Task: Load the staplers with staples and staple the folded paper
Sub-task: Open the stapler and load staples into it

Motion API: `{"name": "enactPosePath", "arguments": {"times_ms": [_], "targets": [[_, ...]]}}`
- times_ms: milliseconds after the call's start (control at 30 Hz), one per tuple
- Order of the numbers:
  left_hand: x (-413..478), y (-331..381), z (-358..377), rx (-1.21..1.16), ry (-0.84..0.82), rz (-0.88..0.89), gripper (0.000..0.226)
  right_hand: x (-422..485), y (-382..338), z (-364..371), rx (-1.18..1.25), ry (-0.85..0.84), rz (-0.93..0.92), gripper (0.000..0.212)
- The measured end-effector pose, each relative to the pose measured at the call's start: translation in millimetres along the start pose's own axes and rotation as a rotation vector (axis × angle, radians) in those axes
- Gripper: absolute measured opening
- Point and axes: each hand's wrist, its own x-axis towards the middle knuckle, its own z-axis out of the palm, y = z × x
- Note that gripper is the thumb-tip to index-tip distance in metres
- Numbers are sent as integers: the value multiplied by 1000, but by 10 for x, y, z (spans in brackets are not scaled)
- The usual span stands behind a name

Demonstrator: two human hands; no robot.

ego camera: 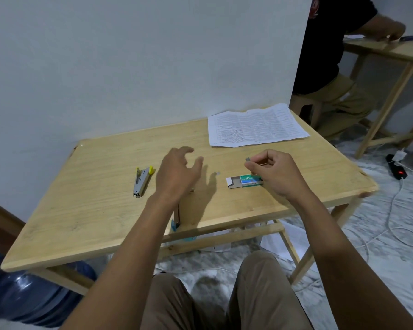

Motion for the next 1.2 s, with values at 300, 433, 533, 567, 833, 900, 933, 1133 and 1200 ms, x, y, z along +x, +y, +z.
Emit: {"name": "enactPosePath", "arguments": {"times_ms": [300, 433, 533, 567, 833, 900, 933, 1133, 1200], "targets": [[76, -242, 1, 437, -306, -196, 32, -99, -58, 307, 112, -67, 4, 16], [98, -251, 8, 448, -318, -197, 25, -136, -53, 385, 149, -98, 16, 12], [81, -322, -1, 336, -297, -178, 23, -143, -36, 419, 144, -124, 5, 9], [72, -339, -19, 263, -287, -159, 24, -148, -41, 431, 143, -138, -2, 9], [-137, -289, -199, -606, -339, -194, 23, -170, -219, 612, 126, -157, -139, 13], [-202, -245, -199, -757, -353, -204, 25, -160, -316, 637, 103, -166, -199, 10], [-234, -222, -195, -815, -355, -213, 27, -151, -361, 647, 94, -185, -229, 10], [-345, -159, -189, -975, -456, -275, 29, -29, -485, 697, -156, -313, -355, 11], [-357, -154, -179, -980, -479, -276, 28, 12, -488, 690, -266, -356, -391, 12]]}}
